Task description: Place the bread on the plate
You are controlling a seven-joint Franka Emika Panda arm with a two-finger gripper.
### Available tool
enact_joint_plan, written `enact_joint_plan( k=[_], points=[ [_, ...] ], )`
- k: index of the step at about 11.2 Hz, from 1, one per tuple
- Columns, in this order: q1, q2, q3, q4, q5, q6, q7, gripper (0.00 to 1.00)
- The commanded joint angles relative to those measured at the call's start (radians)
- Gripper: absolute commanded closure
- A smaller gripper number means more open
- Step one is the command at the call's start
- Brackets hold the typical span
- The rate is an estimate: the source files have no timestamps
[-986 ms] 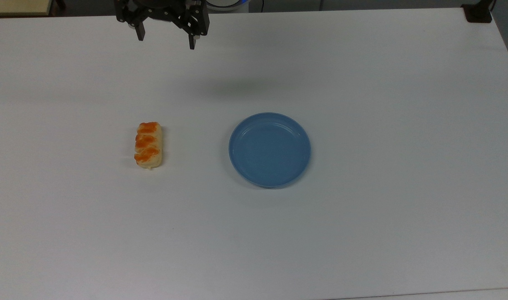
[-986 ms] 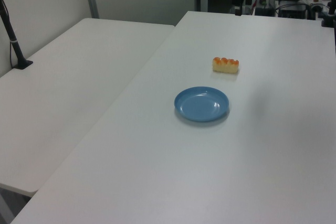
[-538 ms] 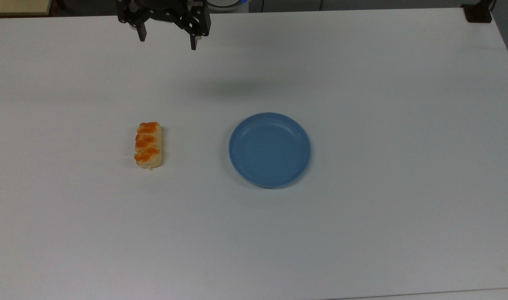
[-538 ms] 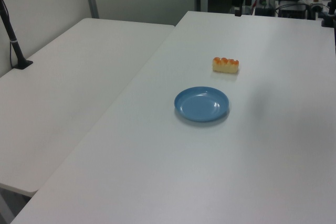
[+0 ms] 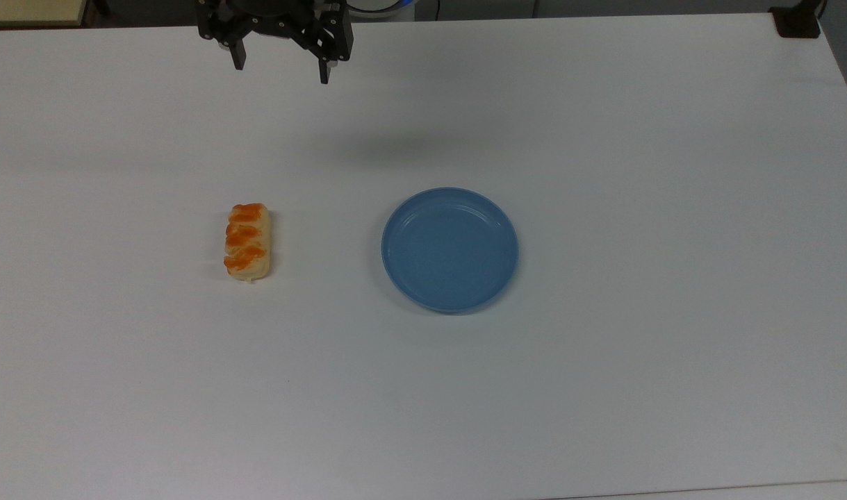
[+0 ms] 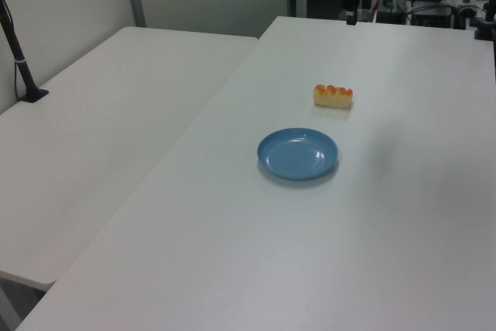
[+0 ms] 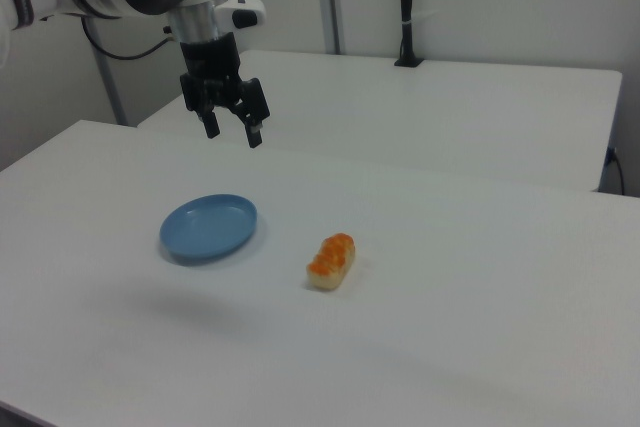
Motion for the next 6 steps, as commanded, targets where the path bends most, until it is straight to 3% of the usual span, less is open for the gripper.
enact_joint_plan(
  k=[1,6],
  points=[
    [0.009,0.044,-0.043,-0.019,-0.02,0.082,-0.035,0.0],
    [0.005,0.236,-0.19,-0.065,-0.031,0.35,-0.194,0.0]
  ],
)
